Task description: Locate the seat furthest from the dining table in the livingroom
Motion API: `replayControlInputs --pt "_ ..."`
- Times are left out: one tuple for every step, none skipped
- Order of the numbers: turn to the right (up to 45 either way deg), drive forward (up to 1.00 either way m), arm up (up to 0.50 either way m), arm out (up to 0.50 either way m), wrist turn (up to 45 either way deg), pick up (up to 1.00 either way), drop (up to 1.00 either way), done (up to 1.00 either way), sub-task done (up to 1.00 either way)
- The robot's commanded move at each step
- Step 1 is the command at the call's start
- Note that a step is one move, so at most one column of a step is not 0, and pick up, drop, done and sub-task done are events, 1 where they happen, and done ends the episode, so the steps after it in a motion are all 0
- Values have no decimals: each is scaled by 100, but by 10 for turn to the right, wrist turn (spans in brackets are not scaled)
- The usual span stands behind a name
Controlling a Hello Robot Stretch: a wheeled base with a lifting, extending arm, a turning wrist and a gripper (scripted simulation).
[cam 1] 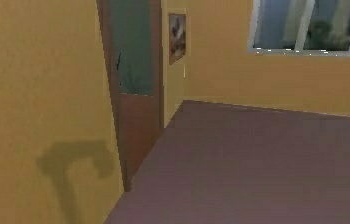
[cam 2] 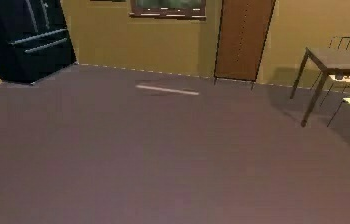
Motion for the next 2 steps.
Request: replayControlInputs --pt "60 0 0 0 0 0 0 0 0" --pt "0 100 0 0 0 0 0 0 0"
